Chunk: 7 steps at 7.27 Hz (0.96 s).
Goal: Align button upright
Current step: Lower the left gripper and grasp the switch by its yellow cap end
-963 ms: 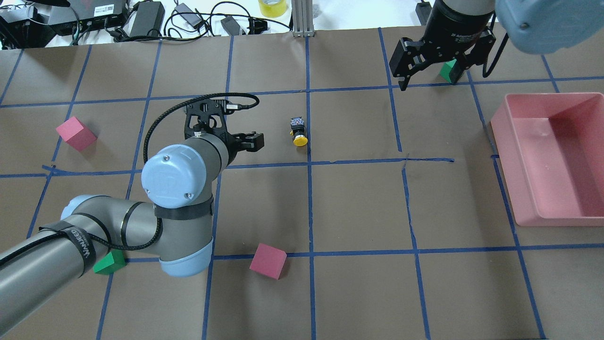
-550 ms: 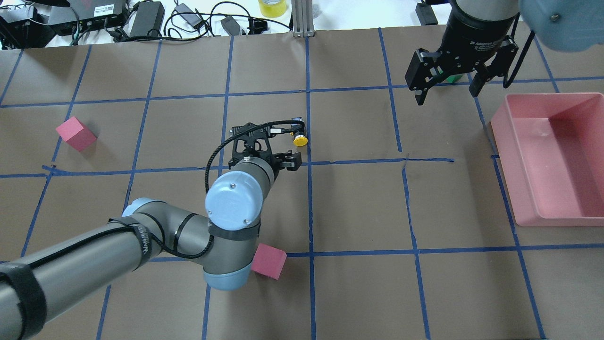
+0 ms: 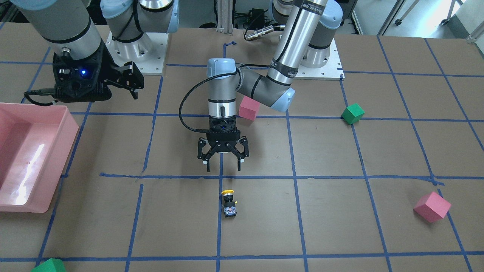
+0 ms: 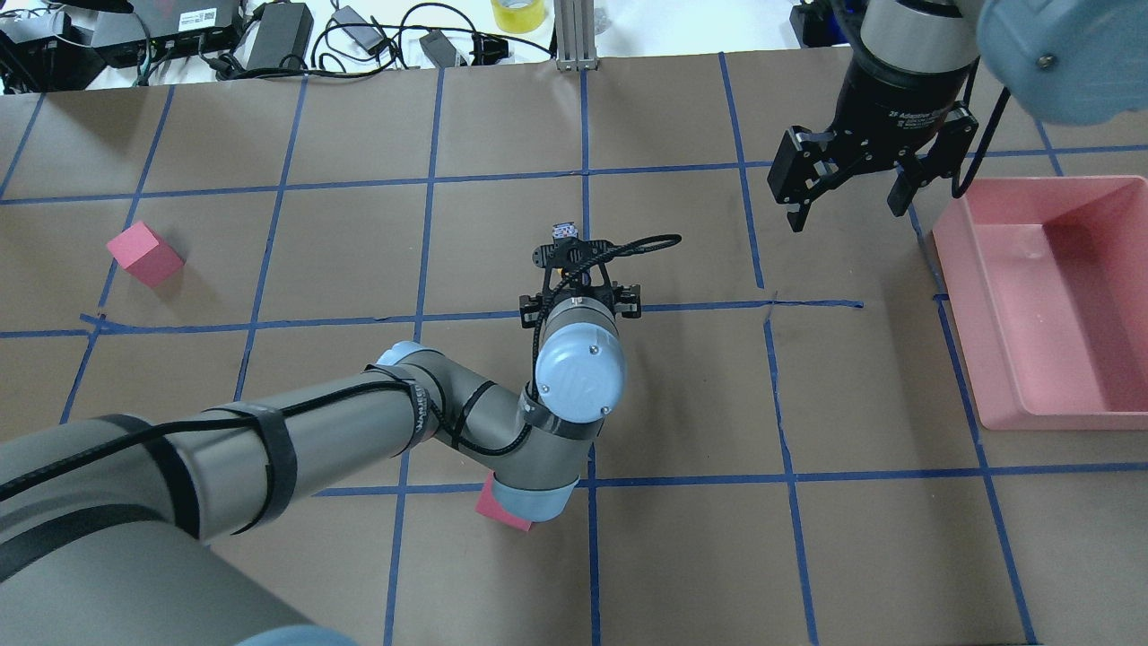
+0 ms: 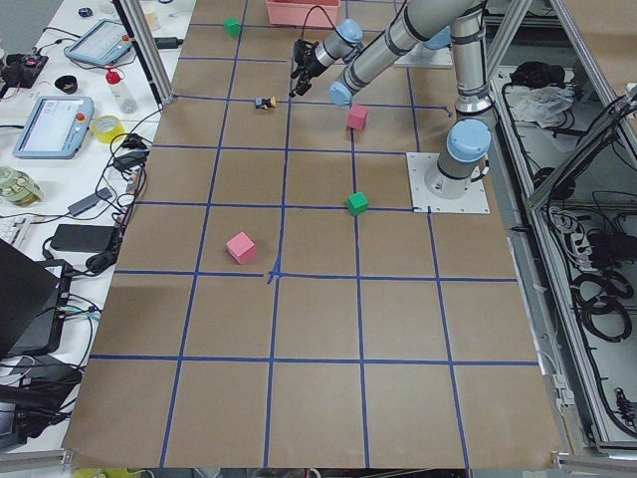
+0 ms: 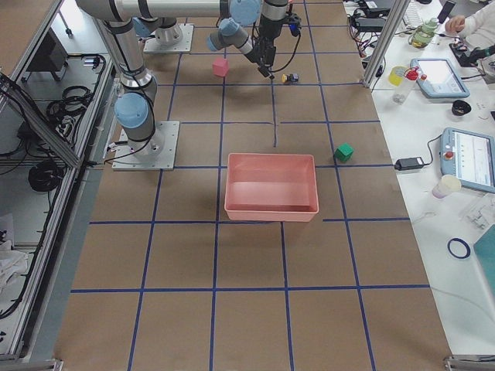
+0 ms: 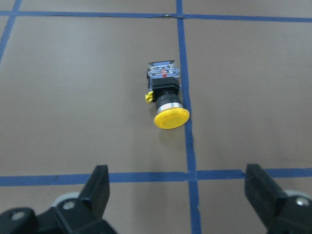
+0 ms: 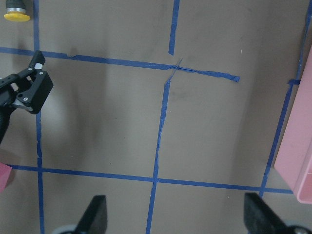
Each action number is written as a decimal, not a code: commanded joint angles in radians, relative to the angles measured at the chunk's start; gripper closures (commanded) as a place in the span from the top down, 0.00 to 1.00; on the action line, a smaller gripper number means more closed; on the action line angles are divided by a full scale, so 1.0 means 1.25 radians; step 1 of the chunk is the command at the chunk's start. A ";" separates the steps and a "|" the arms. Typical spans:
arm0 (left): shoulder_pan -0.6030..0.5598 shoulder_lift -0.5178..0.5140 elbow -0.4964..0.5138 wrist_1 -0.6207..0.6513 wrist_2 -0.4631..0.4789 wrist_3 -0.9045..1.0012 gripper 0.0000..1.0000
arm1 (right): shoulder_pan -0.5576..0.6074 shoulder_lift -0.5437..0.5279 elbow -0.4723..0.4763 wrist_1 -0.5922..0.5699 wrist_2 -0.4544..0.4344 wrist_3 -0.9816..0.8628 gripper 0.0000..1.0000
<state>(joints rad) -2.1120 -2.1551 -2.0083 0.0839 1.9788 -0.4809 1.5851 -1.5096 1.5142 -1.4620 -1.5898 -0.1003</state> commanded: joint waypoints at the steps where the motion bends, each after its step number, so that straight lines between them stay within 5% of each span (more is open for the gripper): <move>1: -0.011 -0.039 0.026 0.002 0.111 -0.009 1.00 | 0.000 0.001 0.006 -0.012 -0.009 0.000 1.00; 7: 0.040 -0.072 0.052 -0.005 -0.021 0.096 0.88 | -0.005 0.001 0.010 -0.007 -0.017 0.011 1.00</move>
<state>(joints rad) -2.0915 -2.2441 -1.9472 0.0776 1.9734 -0.4092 1.5778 -1.5080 1.5259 -1.4736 -1.6136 -0.0849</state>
